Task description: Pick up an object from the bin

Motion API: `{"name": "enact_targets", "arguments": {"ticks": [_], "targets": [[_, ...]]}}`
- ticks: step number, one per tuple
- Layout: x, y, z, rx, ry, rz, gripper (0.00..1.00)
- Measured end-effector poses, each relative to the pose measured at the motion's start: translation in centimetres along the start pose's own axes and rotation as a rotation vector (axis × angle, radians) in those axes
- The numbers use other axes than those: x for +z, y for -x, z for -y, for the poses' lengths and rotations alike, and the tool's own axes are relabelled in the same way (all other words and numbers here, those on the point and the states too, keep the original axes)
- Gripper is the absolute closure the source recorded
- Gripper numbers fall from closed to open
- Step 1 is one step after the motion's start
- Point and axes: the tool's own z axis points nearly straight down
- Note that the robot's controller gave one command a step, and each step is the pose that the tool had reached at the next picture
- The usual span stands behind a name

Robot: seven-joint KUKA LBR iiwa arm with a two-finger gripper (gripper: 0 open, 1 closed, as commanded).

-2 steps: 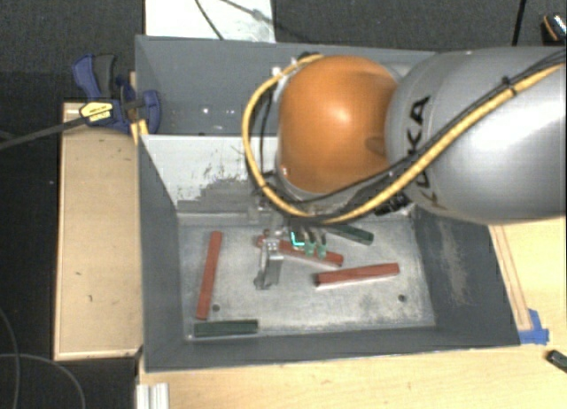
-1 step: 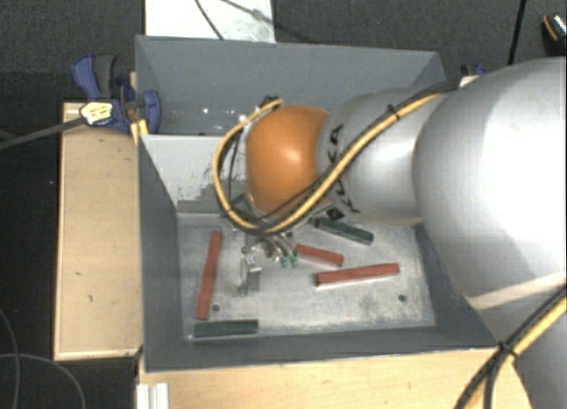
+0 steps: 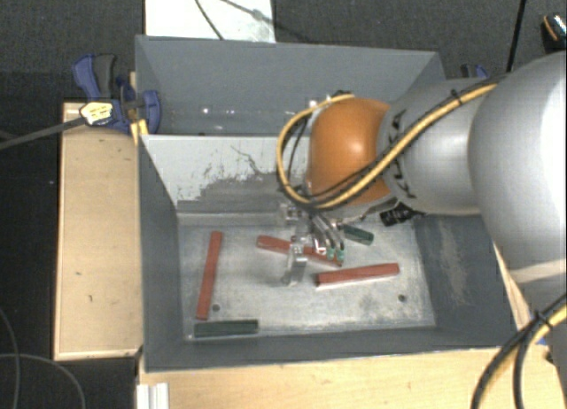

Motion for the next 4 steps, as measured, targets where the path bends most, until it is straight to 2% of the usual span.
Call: {"name": "enact_targets", "arguments": {"ticks": [1,2,3,4], "targets": [[-1.6,0.0,-0.7,-0.189,0.004,0.007,0.0],[1.9,2.0,2.2,-0.205,0.002,0.007,0.0],[-1.5,1.0,-0.7,-0.458,0.004,0.012,0.0],[1.9,0.7,0.0,-0.439,0.003,0.002,0.0]]}}
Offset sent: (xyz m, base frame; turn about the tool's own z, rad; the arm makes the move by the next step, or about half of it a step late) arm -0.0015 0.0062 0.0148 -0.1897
